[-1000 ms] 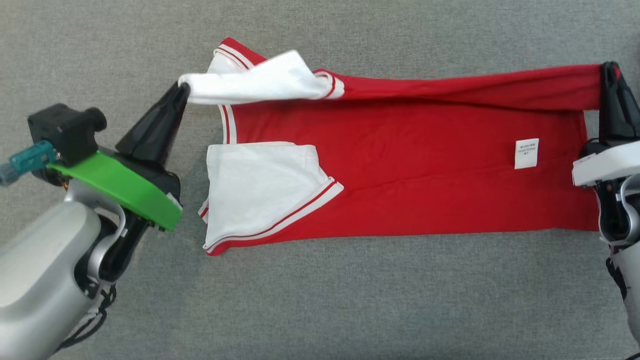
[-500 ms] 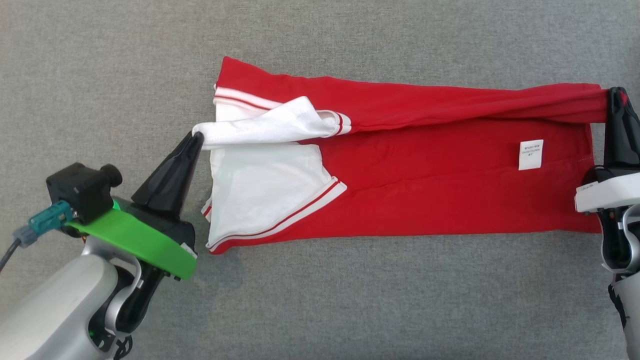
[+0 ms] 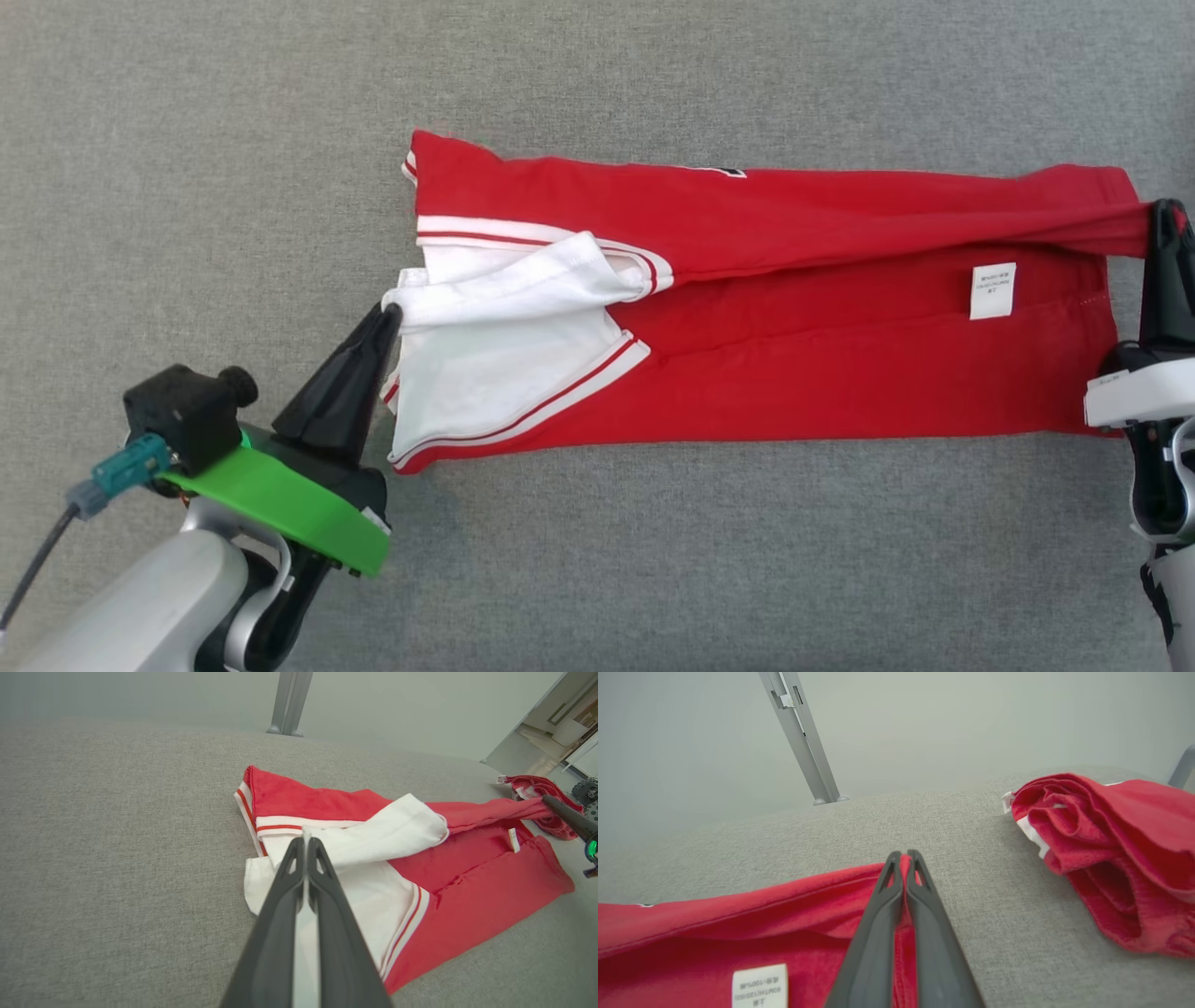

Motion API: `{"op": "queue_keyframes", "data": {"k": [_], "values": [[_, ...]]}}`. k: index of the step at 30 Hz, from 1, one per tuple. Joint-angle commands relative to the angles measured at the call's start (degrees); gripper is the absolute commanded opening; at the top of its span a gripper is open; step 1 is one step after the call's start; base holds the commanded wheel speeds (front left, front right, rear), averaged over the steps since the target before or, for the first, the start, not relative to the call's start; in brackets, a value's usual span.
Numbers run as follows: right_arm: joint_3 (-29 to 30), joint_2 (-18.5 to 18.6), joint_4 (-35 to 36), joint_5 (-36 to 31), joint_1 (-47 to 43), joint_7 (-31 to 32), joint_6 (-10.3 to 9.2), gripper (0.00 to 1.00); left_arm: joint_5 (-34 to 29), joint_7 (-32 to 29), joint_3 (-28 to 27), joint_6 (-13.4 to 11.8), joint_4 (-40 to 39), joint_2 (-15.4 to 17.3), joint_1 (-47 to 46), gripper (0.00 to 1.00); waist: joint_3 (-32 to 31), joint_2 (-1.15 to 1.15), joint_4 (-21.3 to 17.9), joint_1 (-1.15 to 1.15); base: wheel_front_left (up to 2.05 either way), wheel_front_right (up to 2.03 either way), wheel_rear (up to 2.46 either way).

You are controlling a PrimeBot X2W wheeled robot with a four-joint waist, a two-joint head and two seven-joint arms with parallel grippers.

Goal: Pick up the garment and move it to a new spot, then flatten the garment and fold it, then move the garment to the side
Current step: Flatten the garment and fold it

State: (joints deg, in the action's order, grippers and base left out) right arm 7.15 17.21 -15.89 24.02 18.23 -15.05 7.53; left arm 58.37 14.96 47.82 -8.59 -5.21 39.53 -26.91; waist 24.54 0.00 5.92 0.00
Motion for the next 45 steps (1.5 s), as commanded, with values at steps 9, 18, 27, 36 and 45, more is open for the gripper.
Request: {"op": "queue_keyframes", "data": {"k": [9, 18, 27, 36, 45], "values": [[6.93, -4.75, 6.99, 1.18, -8.34, -0.14, -0.07, 1.00, -5.32, 0.23, -0.56, -2.50, 4.49, -3.26, 3.30, 1.00, -1.69, 0.00, 0.43, 0.00, 0.00, 0.00, 0.00], [9.88, -9.84, 8.59, 1.80, -18.04, -0.14, -0.07, 1.00, -19.26, 0.23, -8.94, -7.04, 4.74, -9.30, 10.59, 1.00, -7.43, 0.00, -1.10, 0.00, 0.00, 0.00, 0.00], [5.17, -9.95, 6.05, 0.94, -21.68, -0.13, -0.05, 1.00, -33.42, 0.23, -20.06, -6.07, 3.45, -20.86, 22.70, 1.00, -14.06, 0.00, -1.92, 0.00, 0.00, 0.00, 0.00], [3.57, -10.64, 2.48, 0.09, -23.59, -0.14, -0.05, 1.00, -43.50, 0.24, -26.53, -1.68, 5.61, -29.34, 32.37, 1.00, -20.16, 0.00, -1.07, 0.00, 0.00, 0.00, 0.00], [2.29, -9.56, -5.55, 0.50, -19.25, -0.14, -0.05, 1.00, -48.80, 0.23, -29.21, 3.56, 6.85, -33.41, 35.07, 1.00, -21.66, 0.00, 0.49, 0.00, 0.00, 0.00, 0.00]]}}
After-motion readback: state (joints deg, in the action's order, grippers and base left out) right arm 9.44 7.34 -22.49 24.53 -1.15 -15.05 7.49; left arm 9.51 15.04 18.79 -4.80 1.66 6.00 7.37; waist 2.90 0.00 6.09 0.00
